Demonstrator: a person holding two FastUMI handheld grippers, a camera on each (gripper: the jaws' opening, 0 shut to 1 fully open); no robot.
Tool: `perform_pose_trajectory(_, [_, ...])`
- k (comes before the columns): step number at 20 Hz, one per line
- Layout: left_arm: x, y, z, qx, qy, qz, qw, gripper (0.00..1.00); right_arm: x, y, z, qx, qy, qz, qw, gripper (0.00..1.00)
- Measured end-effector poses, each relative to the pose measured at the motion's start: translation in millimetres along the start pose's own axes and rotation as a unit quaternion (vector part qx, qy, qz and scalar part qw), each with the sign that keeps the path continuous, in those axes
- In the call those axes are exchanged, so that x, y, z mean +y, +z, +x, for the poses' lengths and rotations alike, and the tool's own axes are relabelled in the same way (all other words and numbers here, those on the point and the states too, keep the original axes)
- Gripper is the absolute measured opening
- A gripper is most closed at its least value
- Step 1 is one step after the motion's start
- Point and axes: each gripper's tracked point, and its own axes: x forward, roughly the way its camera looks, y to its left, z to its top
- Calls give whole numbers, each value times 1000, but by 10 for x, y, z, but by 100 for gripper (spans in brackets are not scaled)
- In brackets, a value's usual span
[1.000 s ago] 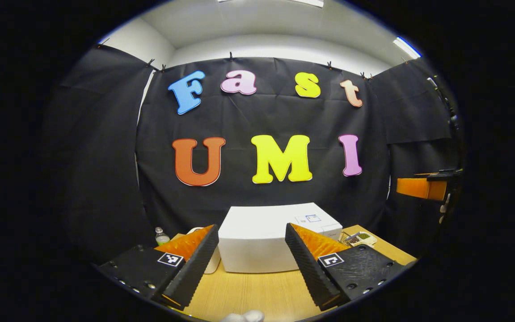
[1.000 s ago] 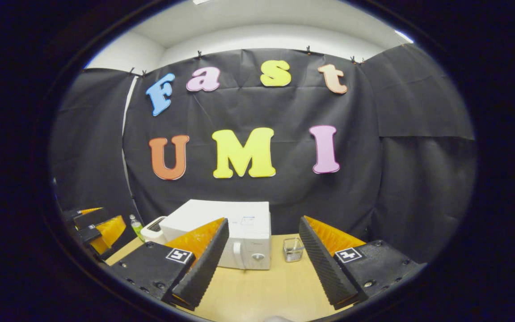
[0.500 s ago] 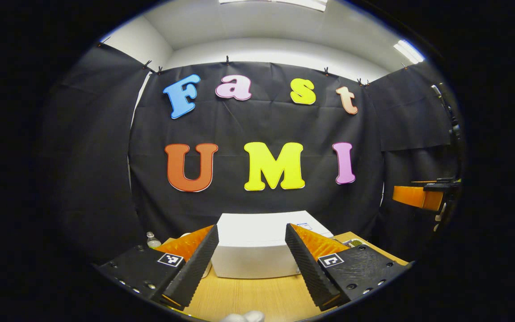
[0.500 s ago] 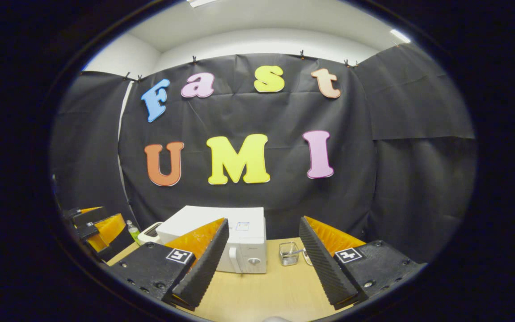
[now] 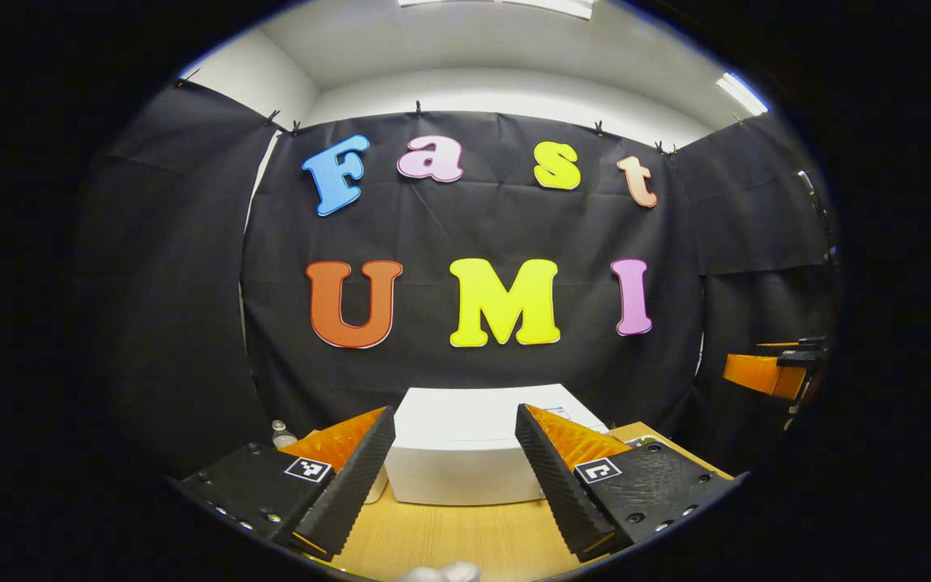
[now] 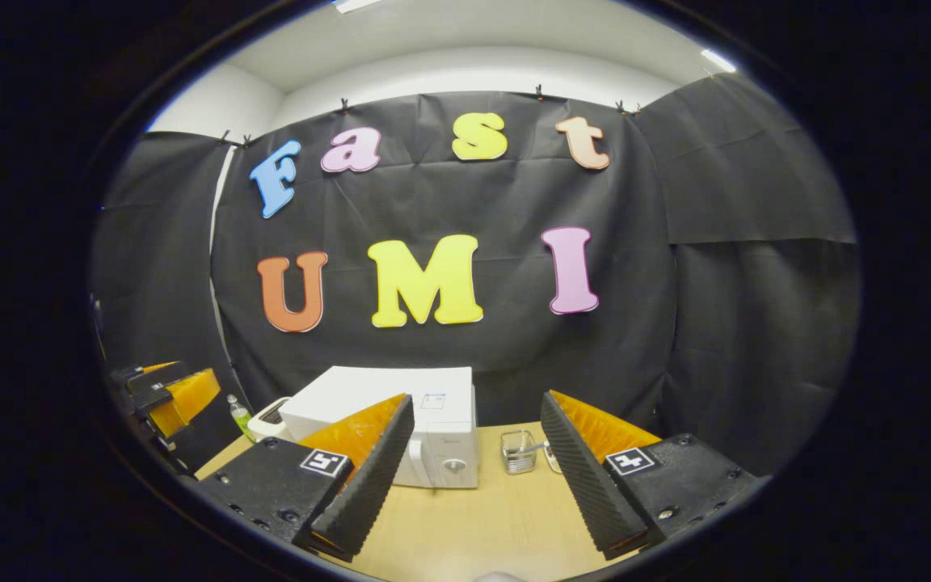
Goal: Open the microwave oven with the left hand, put the food in, and close the microwave oven.
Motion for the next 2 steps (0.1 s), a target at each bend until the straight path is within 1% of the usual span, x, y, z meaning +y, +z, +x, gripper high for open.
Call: perform_pose_trajectory(2, [-15, 30, 6, -2, 0, -2, 1000, 94, 5, 17, -6, 1, 2, -2, 1000, 100])
